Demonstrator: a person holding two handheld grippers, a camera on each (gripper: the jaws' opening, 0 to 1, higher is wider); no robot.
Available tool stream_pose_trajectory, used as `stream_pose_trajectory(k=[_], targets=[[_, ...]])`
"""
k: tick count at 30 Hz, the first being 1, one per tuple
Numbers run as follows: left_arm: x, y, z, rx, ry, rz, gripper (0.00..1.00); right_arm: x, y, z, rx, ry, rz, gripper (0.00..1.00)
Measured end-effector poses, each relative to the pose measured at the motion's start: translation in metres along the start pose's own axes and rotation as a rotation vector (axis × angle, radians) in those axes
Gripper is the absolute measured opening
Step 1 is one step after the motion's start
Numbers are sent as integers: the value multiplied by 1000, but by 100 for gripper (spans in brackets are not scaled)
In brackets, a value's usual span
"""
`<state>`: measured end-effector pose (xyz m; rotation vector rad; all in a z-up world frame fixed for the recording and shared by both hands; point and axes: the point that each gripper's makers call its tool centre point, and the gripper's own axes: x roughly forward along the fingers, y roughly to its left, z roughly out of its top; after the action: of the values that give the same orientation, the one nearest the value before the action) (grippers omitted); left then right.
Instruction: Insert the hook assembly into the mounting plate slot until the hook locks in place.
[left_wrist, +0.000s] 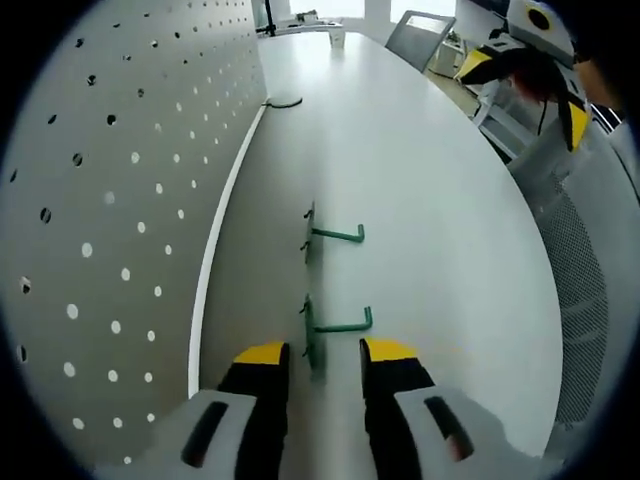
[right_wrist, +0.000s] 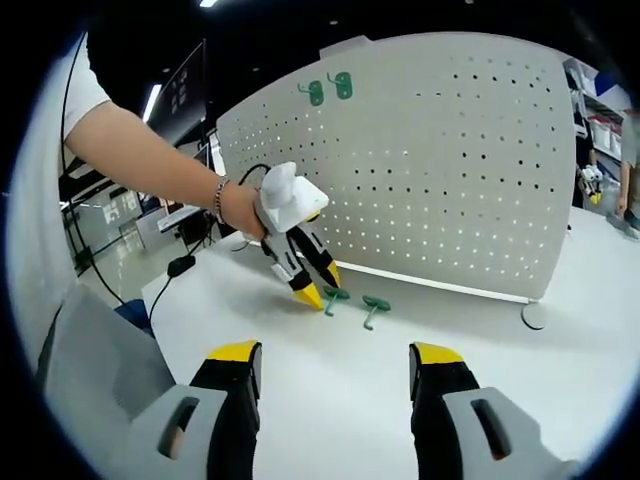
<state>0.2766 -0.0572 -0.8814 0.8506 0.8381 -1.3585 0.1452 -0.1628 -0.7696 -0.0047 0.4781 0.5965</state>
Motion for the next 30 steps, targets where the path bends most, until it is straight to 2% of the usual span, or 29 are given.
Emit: stream_pose_trajectory(k=[5, 9, 13, 30], targets=[[-1, 2, -1, -23, -6, 17, 23, 0, -1, 0, 5, -4, -3, 58], [0, 7, -1, -45, 2, 49, 14, -1, -1, 1, 7, -5, -3, 58], [-1, 8, -1, -5, 14, 74, 6, -1, -1, 0, 8, -4, -6, 58], [-1, 9, -1, 18, 2, 78, 3, -2, -2, 2, 2, -10, -10, 58]])
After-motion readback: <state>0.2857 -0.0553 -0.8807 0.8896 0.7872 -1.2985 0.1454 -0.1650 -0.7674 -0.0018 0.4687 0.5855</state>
